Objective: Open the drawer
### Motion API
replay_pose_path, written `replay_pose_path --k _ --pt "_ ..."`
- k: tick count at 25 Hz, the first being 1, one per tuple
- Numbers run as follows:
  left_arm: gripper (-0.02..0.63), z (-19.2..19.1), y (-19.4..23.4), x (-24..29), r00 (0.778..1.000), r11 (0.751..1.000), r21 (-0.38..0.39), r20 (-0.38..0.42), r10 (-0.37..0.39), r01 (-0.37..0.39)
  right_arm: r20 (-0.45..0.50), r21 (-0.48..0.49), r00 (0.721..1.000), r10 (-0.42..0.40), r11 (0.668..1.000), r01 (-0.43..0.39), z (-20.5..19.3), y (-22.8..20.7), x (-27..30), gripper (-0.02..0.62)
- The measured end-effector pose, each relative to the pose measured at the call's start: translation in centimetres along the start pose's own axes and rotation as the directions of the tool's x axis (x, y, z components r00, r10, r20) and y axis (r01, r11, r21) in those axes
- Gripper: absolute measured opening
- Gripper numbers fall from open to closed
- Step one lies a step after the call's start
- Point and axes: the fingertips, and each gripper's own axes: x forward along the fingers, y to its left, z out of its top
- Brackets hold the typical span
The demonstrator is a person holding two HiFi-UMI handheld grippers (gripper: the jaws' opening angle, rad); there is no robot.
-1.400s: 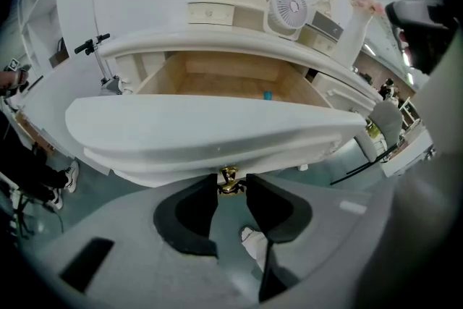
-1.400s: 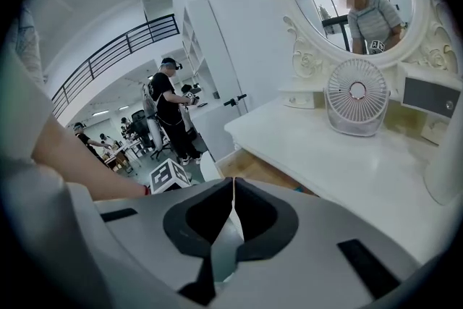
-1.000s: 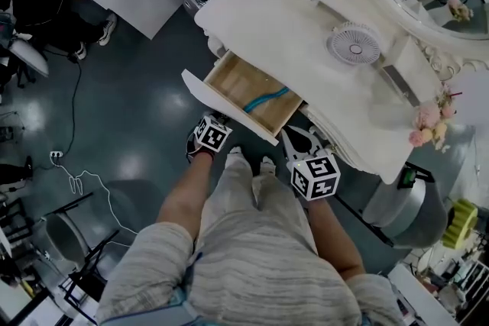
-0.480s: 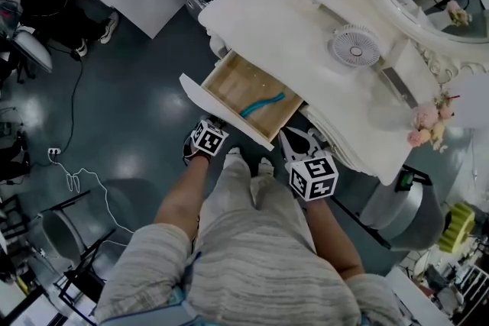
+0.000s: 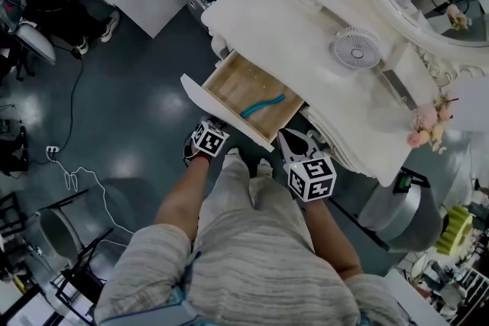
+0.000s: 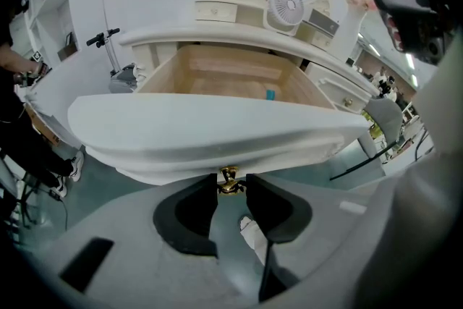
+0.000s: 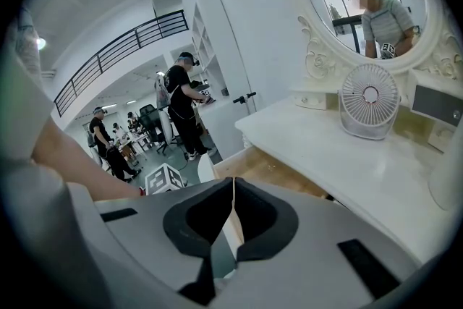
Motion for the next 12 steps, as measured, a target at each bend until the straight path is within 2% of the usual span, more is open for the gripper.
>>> replay_pose_path --k 7,12 --pt "0.132 0.05 0.12 -0.01 1.000 1.000 0.014 -0.003 0.003 -0.003 -0.002 -0.002 1.000 0.000 1.000 0.000 0.01 0.34 0.14 0.010" --pt "0.133 -0.23 0.03 0.11 1.000 1.000 -0.028 -0.005 0.009 -0.009 -0.004 -0.007 1.000 -0.002 1.000 0.002 0.02 0.35 0.02 0.011"
